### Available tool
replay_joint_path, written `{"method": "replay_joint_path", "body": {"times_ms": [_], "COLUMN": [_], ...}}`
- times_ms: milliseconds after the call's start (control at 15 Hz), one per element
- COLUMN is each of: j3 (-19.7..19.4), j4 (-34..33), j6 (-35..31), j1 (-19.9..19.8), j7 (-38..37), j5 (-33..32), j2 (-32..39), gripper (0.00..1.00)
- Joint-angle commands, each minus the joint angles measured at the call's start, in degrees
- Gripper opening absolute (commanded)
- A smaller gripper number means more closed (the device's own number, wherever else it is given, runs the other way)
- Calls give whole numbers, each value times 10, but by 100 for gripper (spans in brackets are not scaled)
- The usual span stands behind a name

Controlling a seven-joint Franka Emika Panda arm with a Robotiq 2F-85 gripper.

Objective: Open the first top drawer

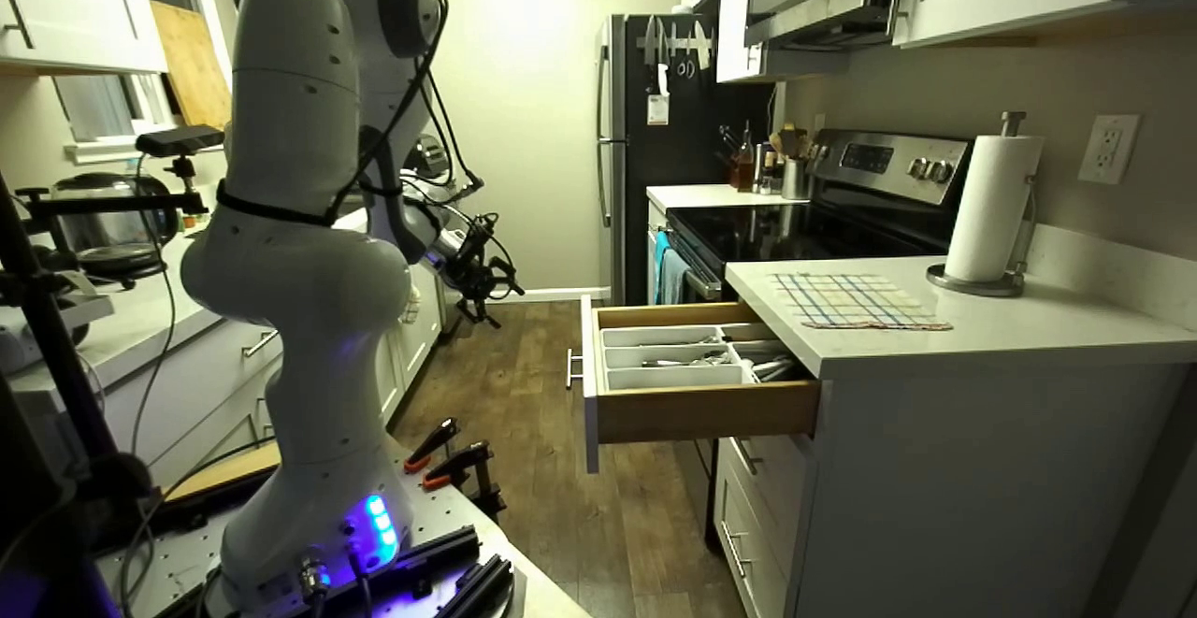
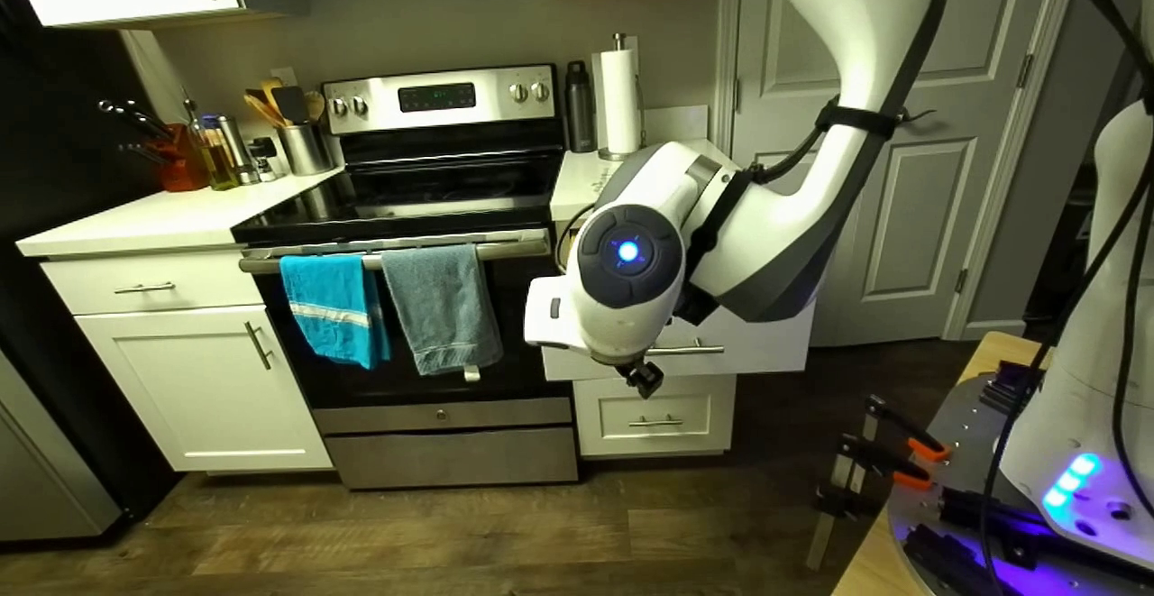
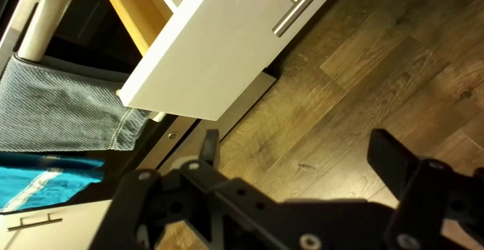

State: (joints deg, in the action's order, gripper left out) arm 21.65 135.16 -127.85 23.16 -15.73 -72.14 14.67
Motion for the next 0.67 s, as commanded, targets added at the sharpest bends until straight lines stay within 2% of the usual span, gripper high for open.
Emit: {"method": "replay_joint_path", "body": {"times_ms": [0,400,467,600], "j3": [-21,-67,-60,-66], "j4": [65,96,71,76], "j6": [-104,-215,-185,-198], "j1": [-41,-76,-67,-73], "j7": [-70,-124,-91,-98], "j5": [-14,-54,-27,-32], "j2": [-70,-95,-71,-74], "gripper": [100,100,100,100]}}
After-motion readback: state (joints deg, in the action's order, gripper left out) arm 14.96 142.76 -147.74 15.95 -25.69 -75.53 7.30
